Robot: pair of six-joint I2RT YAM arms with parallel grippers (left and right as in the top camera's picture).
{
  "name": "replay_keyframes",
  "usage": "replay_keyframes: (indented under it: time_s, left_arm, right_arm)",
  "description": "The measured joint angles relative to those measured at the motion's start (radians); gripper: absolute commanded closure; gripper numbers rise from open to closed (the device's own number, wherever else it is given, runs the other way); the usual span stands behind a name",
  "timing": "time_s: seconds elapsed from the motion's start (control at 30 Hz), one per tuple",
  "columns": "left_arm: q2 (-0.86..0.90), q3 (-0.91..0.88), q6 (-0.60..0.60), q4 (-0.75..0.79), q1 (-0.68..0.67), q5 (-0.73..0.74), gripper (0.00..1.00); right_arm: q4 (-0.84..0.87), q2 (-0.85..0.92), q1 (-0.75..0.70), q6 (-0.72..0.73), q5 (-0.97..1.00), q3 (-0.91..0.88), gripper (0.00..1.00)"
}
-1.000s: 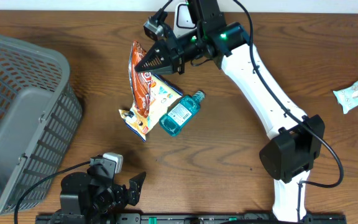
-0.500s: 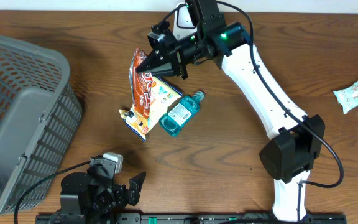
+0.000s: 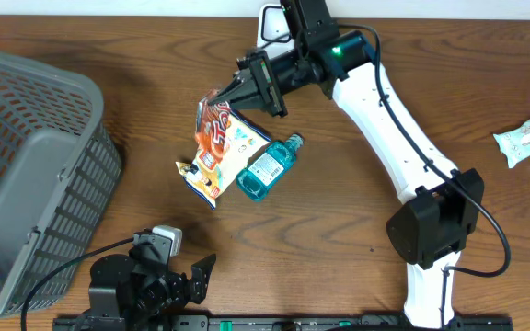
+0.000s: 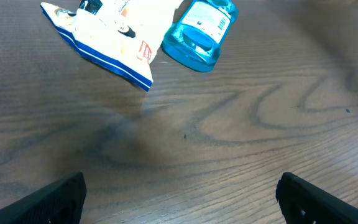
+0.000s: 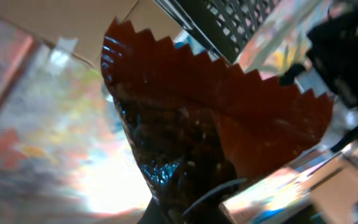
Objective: Scan the item barcode
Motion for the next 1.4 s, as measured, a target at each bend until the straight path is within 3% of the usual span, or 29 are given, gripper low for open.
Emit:
replay_keyframes:
  time_s: [0.17,0.37,0.47,0.6,0.7,0.8,1.03,1.27,1.4]
  left_arm:
    - [0.000,0.000,0.000,0.000,0.000,0.000,0.02]
    - [0.000,0.000,0.000,0.000,0.000,0.000,0.02]
    - [0.000,0.000,0.000,0.000,0.000,0.000,0.02]
    - [0.000,0.000,0.000,0.000,0.000,0.000,0.02]
    - [0.000,0.000,0.000,0.000,0.000,0.000,0.02]
    - [0.000,0.000,0.000,0.000,0.000,0.000,0.02]
    - [0.000,0.000,0.000,0.000,0.000,0.000,0.02]
    - [0.000,0.000,0.000,0.000,0.000,0.000,0.02]
    - [0.000,0.000,0.000,0.000,0.000,0.000,0.02]
  right_arm:
    - [0.000,0.000,0.000,0.152,-0.001,0.000,0.99]
    - [0.000,0.000,0.000,0.195,0.020,0.000,0.98]
    - [0.000,0.000,0.002,0.150,0.145,0.000,0.98]
    - [-0.052,0.000,0.010,-0.047,0.417,0.000,0.98]
    - [-0.149,0.000,0.020,-0.192,0.645,0.000,0.98]
    - [-0.261,0.000,0.024,-0.249,0.832,0.000,0.98]
    - [-0.372,0.000,0.019,-0.256,1.245,0.000,0.99]
    - [-0.344,0.018,-0.048,-0.152,1.316,0.000,0.98]
    - [-0.198,0.084,-0.107,-0.111,1.332,0.000,0.99]
